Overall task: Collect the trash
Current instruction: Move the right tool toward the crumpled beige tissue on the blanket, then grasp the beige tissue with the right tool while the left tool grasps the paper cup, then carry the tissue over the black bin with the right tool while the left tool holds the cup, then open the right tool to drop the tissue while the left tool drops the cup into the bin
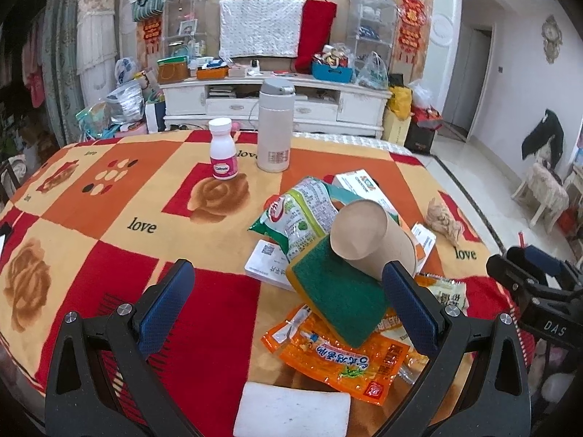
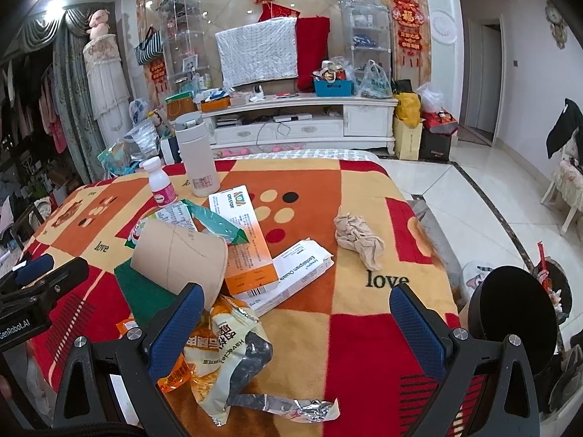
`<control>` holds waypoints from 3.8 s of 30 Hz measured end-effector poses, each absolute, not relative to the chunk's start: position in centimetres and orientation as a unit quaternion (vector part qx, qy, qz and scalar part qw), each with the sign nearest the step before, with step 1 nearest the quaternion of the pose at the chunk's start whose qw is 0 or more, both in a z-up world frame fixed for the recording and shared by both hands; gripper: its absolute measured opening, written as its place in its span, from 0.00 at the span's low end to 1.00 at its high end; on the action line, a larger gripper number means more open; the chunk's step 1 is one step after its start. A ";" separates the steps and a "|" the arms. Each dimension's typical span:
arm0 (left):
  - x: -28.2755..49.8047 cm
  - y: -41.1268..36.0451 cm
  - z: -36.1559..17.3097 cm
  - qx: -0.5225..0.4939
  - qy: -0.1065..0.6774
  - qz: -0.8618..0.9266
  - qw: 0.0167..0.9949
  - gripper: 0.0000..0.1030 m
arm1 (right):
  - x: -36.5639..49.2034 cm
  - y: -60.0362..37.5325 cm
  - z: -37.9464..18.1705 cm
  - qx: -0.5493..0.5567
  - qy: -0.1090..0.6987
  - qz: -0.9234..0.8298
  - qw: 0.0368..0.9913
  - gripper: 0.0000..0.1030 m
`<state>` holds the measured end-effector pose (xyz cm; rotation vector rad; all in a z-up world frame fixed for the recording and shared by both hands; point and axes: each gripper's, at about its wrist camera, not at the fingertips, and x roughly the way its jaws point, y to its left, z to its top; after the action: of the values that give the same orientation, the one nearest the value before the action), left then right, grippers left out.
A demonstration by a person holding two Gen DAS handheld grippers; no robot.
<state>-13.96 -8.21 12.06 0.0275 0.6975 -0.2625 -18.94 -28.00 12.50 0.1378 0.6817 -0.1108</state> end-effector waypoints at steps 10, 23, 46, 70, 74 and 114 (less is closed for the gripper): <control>-11.8 -10.4 11.6 0.032 0.373 -0.176 0.910 0.99 | -18.5 -31.1 10.8 0.086 0.358 -0.046 0.929 0.93; -7.1 -14.2 9.9 0.033 0.414 -0.196 0.888 0.99 | -10.0 -37.7 8.0 0.089 0.404 -0.060 0.909 0.81; -7.1 -12.9 15.3 -0.010 0.376 -0.265 0.888 0.61 | -9.1 -39.0 8.2 0.141 0.396 0.011 0.907 0.33; -14.5 -36.5 14.7 0.043 0.403 -0.408 0.818 0.56 | -24.8 -54.7 8.5 0.183 0.379 -0.167 0.891 0.33; -14.9 -40.3 13.1 0.054 0.414 -0.421 0.805 0.49 | -25.9 -56.9 7.6 0.202 0.378 -0.179 0.886 0.33; -16.2 -36.9 11.0 0.039 0.433 -0.435 0.788 0.64 | -26.9 -57.4 4.9 0.257 0.376 -0.196 0.869 0.70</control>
<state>-16.19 -36.87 11.05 0.0831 0.9336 -0.9373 -26.94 -57.41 4.93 0.5367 0.7867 -0.4098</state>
